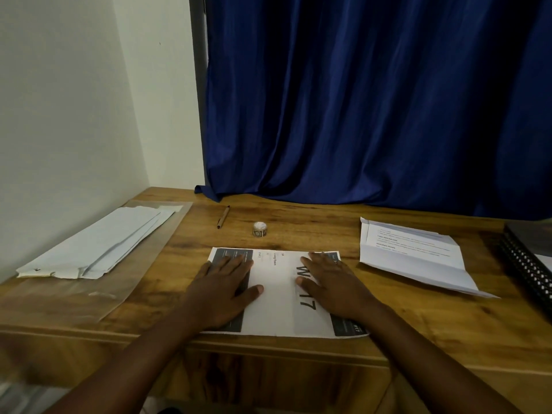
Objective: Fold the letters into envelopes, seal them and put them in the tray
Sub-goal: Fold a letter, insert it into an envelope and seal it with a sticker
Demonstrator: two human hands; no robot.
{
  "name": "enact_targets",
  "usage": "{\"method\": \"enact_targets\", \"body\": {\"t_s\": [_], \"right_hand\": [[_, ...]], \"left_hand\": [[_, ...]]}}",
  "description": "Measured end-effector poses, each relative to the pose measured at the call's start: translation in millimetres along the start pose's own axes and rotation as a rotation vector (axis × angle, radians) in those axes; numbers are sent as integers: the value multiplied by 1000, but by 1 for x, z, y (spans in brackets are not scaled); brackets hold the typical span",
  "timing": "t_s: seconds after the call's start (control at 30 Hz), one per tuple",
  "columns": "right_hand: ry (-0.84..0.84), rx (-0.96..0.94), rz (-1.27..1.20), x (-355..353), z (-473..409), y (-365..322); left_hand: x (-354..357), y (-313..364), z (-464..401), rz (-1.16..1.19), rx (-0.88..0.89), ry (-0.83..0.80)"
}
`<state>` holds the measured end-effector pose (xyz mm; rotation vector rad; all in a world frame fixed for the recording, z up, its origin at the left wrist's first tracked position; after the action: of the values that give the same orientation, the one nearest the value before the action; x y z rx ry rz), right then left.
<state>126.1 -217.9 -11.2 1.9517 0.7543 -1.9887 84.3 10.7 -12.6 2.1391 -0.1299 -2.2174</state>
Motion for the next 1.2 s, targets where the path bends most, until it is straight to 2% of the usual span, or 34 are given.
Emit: {"method": "enact_targets", "body": {"t_s": [0.1,0.2,0.27,0.3,0.4,0.57,0.7,0.8,0.93,1.07,1.2], "right_hand": [[119,30,-66,-6,3,1],[407,102,-57,-29,17,7],[523,191,-6,-44,31,14],[509,249,-4,-47,36,20],[322,411,-140,-38,46,33],[277,417,-233,-36,41,27],[302,457,-694,-43,36,30],[202,440,-947,-35,37,27],[189,415,-958,-30,40,35],[241,443,-1005,-48,49,51],[268,505,-1018,-65,56,69]], "left_hand": [[1,-7,-2,21,-28,3],[2,-7,-3,23,-24,13],[2,-7,-3,24,-23,15],[1,-7,-3,25,-23,16],[2,-5,-3,17,-20,13],[2,-5,-3,-2,-25,20],[1,-5,-3,15,-23,37],[3,-6,-4,28,-28,30],[1,6,-9,16,-20,35],[-10,40,-5,83,121,90],[-7,71,-4,134,207,51]]}}
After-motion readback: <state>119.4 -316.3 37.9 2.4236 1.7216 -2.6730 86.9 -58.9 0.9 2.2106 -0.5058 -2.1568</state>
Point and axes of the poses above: each hand's wrist, its own z-axis away from the middle knuckle, its own x-axis out of the palm, y = z × x, the point moved 7 cm from there along -z, towards the middle knuckle, and after that the axes turned 9 degrees about -x, right-handed, at the moved point
